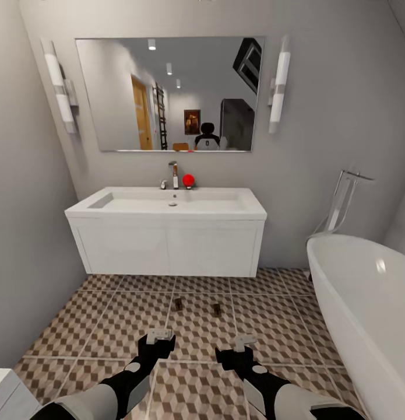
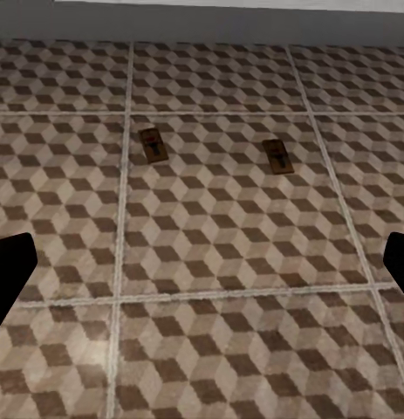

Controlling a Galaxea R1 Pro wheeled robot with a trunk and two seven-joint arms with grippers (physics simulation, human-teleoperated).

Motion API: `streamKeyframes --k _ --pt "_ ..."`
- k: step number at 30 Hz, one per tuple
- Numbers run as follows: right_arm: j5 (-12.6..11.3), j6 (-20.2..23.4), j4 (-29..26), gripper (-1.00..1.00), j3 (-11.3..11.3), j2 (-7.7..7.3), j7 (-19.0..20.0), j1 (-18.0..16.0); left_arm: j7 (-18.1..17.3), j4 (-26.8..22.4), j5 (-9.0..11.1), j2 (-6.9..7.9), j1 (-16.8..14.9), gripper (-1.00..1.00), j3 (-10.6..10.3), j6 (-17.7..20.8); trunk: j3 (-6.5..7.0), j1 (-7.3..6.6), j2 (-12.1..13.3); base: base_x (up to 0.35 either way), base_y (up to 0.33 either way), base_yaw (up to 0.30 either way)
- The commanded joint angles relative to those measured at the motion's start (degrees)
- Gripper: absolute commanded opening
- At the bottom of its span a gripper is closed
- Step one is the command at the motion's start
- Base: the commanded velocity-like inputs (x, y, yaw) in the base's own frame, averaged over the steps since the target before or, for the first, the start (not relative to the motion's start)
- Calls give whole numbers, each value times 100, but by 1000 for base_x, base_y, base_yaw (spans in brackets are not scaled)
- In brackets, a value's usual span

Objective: Take the four mousetraps from the cabinet in the bathroom and place them on the bathroom floor. Make sure all four end up on the same floor surface, and ensure that at least two of them are either under or directly next to the same bathroom sink.

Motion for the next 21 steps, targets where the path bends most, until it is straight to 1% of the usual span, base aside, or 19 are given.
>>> streamKeyframes --k 1,6,13,21 --pt "22 -28 15 100 -1 -3 2 -7 7 9 46 1 -5 100 -49 -21 13 -23 39 0 0 0" --pt "18 -28 15 100 -1 -25 3 -7 13 18 54 21 -5 100 -49 -20 103 -133 239 0 0 0" --pt "21 -25 21 100 8 -130 5 -7 16 31 59 45 -4 100 -48 -20 228 -287 520 0 0 0" --pt "28 -16 39 100 15 -166 5 -7 15 56 81 53 -4 100 -47 -20 372 -463 841 0 0 0"
